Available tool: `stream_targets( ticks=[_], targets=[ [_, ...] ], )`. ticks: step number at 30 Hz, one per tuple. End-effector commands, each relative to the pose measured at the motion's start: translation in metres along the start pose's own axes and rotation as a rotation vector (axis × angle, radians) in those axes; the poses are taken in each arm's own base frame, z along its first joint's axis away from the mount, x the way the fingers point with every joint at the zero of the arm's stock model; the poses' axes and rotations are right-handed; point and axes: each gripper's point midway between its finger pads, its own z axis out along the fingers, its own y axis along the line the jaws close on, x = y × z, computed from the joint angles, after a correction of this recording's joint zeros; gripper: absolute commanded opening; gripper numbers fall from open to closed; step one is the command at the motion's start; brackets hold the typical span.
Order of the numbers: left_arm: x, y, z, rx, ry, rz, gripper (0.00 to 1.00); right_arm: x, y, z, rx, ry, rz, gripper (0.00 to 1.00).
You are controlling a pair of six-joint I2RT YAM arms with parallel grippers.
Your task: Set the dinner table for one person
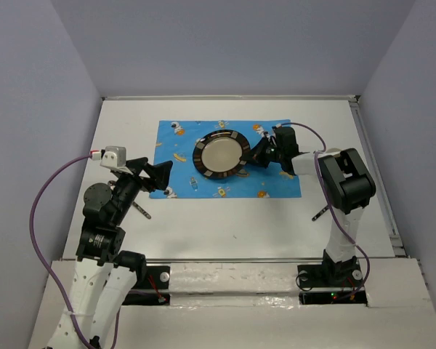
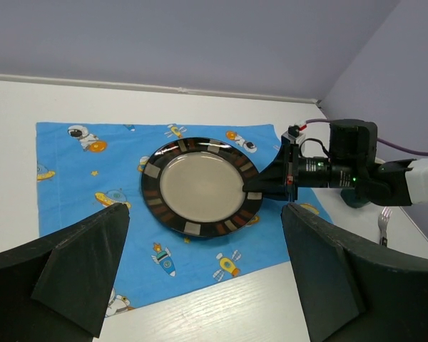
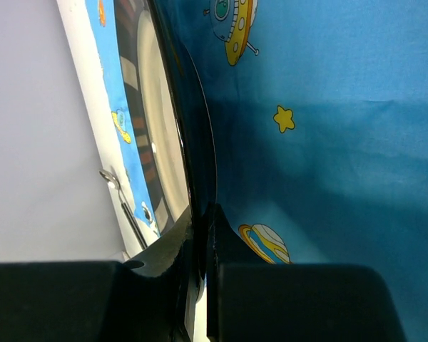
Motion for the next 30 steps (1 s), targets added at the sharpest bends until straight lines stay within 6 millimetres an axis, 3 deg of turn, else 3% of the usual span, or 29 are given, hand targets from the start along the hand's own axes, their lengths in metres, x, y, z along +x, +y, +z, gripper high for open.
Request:
stream_targets(
  ticks=[1, 2, 3, 5, 6, 8, 9, 10, 15, 19, 21, 22, 24, 25, 27, 30],
  targets=[
    [-0.025, -0.012, -0.002, 0.039, -0.067, 0.027, 0.99, -0.019, 0.051, -0.008, -0.168, -0.056, -0.084, 0.09],
    [-0.025, -0.013, -0.003, 0.04, -0.069, 0.026, 0.99, -0.016, 0.04, -0.009, -0.127, -0.051, -0.09, 0.18],
    [-0.025, -0.013, -0.003, 0.041, -0.067, 0.024, 0.99, -0.018, 0.04, -0.011, -0.106, -0.07, -0.098, 0.35],
    [-0.025, -0.014, -0.003, 0.044, -0.07, 0.023, 0.99, -0.016, 0.029, -0.013, -0.044, -0.059, -0.126, 0.48],
    [-0.025, -0.014, -0.004, 0.046, -0.07, 0.022, 0.99, -0.02, 0.03, -0.016, -0.024, -0.079, -0.141, 0.6],
    [-0.026, -0.014, -0.004, 0.045, -0.072, 0.024, 0.99, -0.021, 0.024, -0.02, 0.017, -0.085, -0.178, 0.69],
    [-0.026, -0.014, -0.004, 0.046, -0.075, 0.021, 0.99, -0.019, 0.019, -0.023, 0.047, -0.073, -0.182, 0.84],
    [-0.027, -0.015, -0.004, 0.047, -0.078, 0.02, 0.99, -0.016, 0.013, -0.026, 0.089, -0.06, -0.202, 0.91],
    [-0.028, -0.016, -0.006, 0.051, -0.084, 0.02, 0.99, -0.029, 0.004, -0.052, 0.232, -0.13, -0.286, 0.93],
    [-0.028, -0.017, -0.007, 0.057, -0.085, 0.019, 0.99, -0.037, 0.009, -0.092, 0.343, -0.197, -0.369, 0.92],
    [-0.028, -0.018, -0.008, 0.061, -0.089, 0.02, 0.99, -0.045, 0.02, -0.119, 0.391, -0.251, -0.426, 0.88],
    [-0.027, -0.019, -0.009, 0.067, -0.086, 0.019, 0.99, -0.066, 0.016, -0.138, 0.483, -0.347, -0.439, 0.86],
    [-0.027, -0.022, -0.011, 0.076, -0.088, 0.021, 0.99, -0.076, 0.012, -0.172, 0.614, -0.414, -0.476, 0.81],
    [-0.027, -0.024, -0.011, 0.086, -0.086, 0.021, 0.99, -0.094, 0.002, -0.199, 0.746, -0.521, -0.472, 0.78],
    [-0.026, -0.027, -0.013, 0.099, -0.086, 0.022, 0.99, -0.103, -0.007, -0.234, 0.851, -0.602, -0.461, 0.72],
    [-0.025, -0.035, -0.016, 0.131, -0.082, 0.022, 0.99, -0.119, -0.028, -0.273, 0.947, -0.679, -0.392, 0.72]
  ],
)
